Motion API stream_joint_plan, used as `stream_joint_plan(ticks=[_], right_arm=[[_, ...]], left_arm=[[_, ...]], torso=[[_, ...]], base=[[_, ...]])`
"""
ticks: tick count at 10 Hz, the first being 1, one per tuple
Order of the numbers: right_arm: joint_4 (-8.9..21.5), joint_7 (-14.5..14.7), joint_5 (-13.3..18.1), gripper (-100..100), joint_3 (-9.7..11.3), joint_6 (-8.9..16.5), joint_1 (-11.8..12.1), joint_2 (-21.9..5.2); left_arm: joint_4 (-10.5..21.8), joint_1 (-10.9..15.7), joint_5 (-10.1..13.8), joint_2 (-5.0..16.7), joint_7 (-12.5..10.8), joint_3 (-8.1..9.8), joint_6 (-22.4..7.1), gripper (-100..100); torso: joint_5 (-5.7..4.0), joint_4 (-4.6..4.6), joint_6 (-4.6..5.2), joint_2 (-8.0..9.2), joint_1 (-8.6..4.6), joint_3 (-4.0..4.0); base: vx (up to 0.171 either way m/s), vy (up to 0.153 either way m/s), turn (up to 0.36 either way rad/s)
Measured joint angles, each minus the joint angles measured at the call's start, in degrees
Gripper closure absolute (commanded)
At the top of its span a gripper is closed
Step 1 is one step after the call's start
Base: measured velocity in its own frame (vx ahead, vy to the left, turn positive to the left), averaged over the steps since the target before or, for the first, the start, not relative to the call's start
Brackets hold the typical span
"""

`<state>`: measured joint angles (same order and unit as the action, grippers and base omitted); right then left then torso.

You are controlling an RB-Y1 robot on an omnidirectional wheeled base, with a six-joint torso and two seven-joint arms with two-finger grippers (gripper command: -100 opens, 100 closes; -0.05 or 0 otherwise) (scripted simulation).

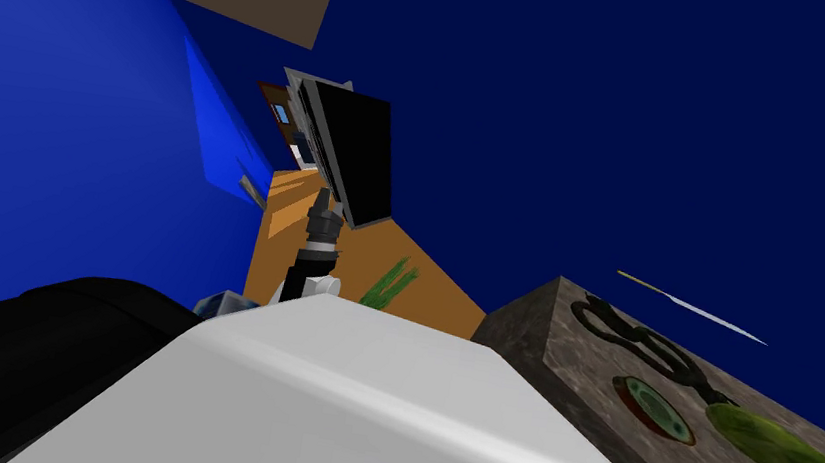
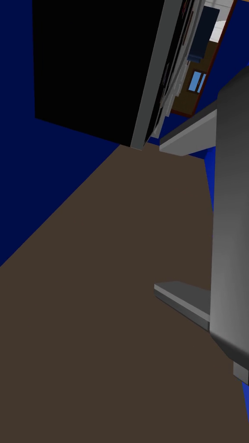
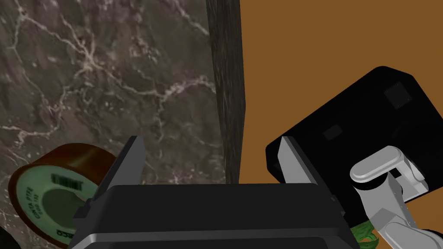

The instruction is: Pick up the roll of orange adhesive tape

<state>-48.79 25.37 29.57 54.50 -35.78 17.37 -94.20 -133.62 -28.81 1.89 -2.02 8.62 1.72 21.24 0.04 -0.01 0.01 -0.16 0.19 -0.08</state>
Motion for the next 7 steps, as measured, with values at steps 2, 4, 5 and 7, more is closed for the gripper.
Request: stream_joint_plan(ticks=[2, 4, 5, 7], right_arm=[[-0.7, 0.5, 0.1, -100, 0.4, 0.8, -0.5, -1.7], [0.3, 1.5, 0.4, -100, 0.5, 0.4, -1.3, -0.8], [0.4, 1.7, 0.4, 0, 0.5, 0.3, -1.3, -0.7], [-0.1, 1.6, 0.2, -100, 0.7, 0.9, -1.1, -0.6]], left_arm=[[0.0, 0.0, 0.0, 0.0, 0.0, 0.01, 0.0, 0], [0.0, 0.0, 0.0, 0.0, 0.0, 0.01, 0.0, 0], [0.0, 0.0, 0.0, 0.0, 0.0, 0.01, 0.0, 0], [0.0, 0.0, 0.0, 0.0, 0.0, 0.01, 0.0, 0]], torso=[[-0.11, -0.03, -0.03, -0.08, -0.44, -0.06], [-0.12, -0.05, 0.08, -0.17, -0.31, -0.11], [-0.07, 0.0, 0.08, 0.07, -0.2, 0.02], [-0.08, 0.06, 0.09, 0.25, -0.24, 0.14]], base=[[0.093, -0.092, 0.274], [0.08, -0.015, 0.033], [0.001, -0.007, 0.006], [0.015, -0.038, 0.015]])
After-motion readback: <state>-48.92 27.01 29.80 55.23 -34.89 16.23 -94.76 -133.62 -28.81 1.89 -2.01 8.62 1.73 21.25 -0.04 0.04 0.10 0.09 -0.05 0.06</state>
